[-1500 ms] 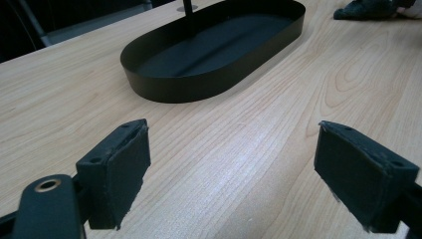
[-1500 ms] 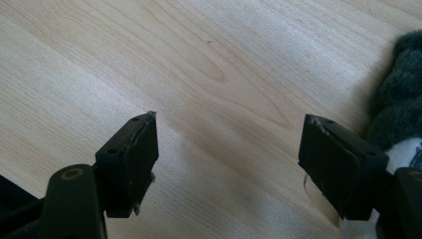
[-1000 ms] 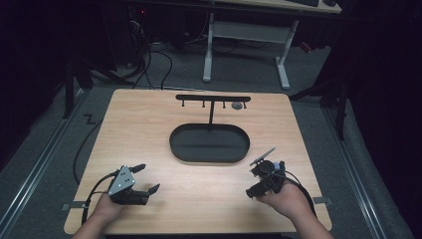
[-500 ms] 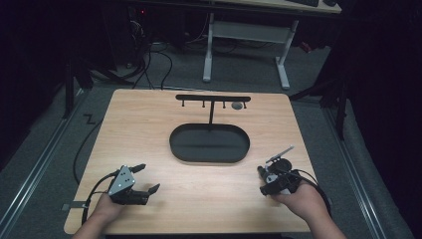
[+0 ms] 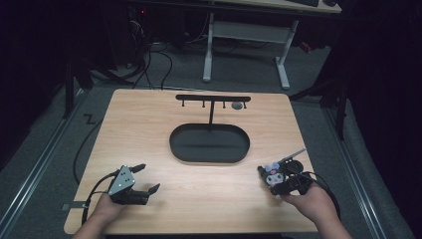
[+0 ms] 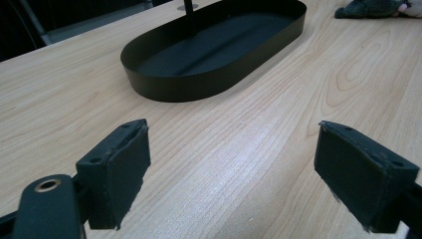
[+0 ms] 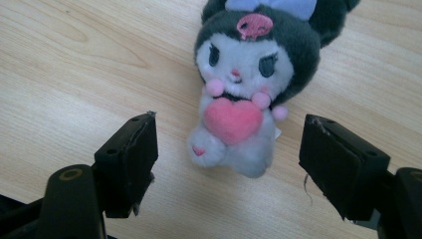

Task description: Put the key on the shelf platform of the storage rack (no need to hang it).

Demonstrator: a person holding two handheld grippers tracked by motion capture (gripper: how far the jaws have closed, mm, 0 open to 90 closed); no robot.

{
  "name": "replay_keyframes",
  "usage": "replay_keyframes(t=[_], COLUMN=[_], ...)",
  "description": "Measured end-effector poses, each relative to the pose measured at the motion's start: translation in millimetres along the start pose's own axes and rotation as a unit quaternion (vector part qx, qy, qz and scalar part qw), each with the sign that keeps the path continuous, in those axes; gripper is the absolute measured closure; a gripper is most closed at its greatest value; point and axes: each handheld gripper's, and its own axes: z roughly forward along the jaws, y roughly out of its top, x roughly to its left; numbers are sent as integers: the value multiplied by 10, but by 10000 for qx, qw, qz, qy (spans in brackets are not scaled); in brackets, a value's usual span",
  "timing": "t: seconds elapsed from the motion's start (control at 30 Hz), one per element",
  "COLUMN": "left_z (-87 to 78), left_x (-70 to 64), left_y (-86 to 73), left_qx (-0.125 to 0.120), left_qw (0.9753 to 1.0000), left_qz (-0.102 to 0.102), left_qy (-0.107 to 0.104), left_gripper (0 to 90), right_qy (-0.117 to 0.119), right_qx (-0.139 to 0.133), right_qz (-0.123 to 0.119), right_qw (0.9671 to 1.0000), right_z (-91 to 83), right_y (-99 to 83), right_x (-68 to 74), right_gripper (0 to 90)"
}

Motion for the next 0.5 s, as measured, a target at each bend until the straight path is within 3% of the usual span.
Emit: replay_keyframes(t=[0.5], left_z=[-1], left_x=[-1], left_y=[0], left_qx=[2], left_qw=[10000], left_qz=[5], left_qy=[-3], left_gripper=[154], right_qy=[75], right_qx=[123], right_qz=[178], right_qw=[9997], right_z=[256], right_y=[-96], right_x=[-34], right_gripper=[220])
